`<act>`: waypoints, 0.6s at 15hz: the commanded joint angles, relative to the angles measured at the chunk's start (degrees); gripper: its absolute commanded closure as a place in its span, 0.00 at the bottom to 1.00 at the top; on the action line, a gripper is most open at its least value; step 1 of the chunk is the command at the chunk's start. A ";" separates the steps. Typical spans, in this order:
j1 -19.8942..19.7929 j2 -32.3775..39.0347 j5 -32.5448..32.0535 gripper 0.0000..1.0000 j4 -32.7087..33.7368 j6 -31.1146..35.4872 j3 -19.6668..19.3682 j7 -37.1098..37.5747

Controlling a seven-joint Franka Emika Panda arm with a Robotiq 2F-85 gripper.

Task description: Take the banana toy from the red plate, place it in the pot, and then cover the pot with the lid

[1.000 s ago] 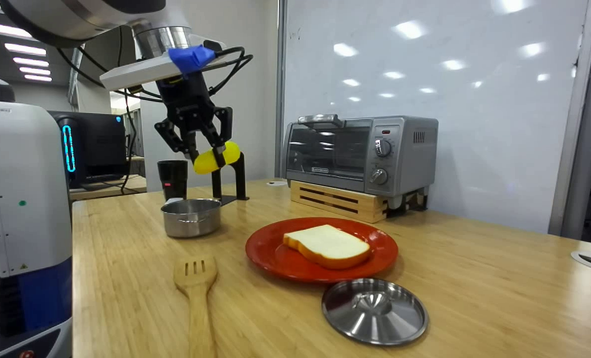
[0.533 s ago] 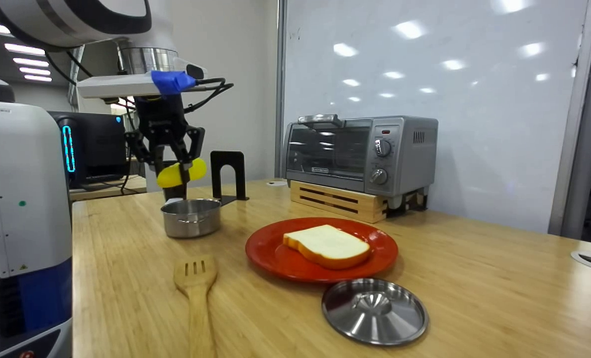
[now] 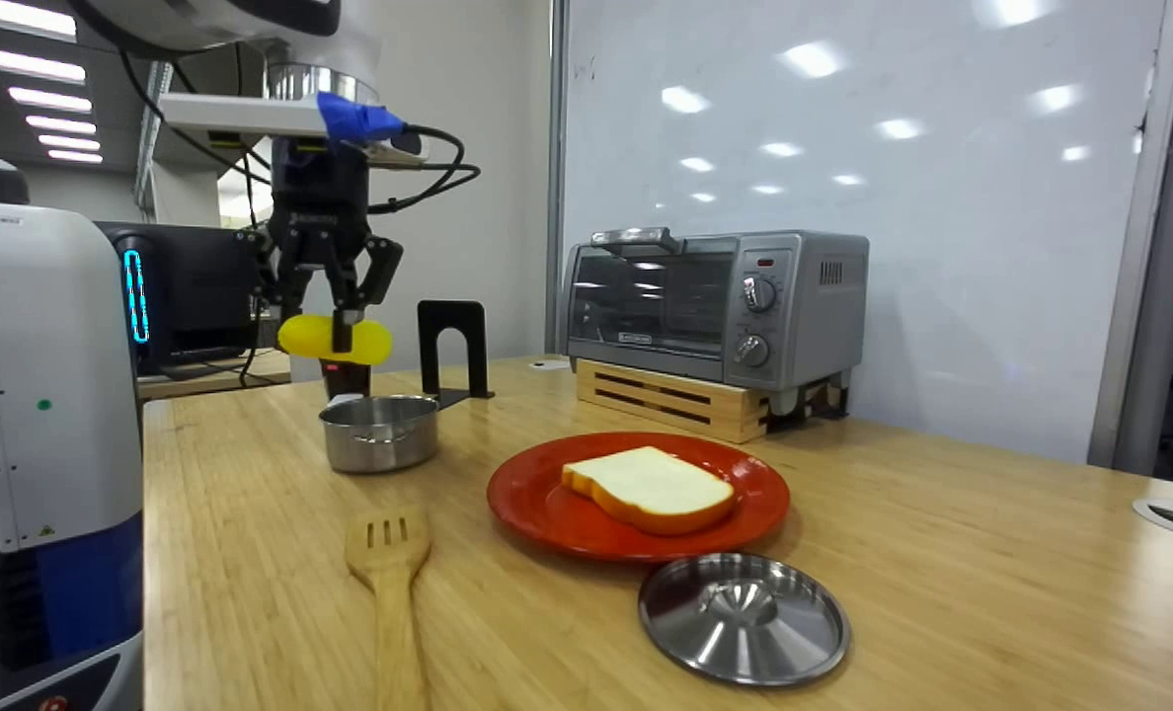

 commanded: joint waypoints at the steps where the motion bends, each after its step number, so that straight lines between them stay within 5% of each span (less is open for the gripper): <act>1: -1.72 3.22 -0.97 0.82 7.29 -9.49 -0.83 -1.96; 9: -3.27 11.69 -0.58 0.82 18.33 -22.01 -1.26 -5.45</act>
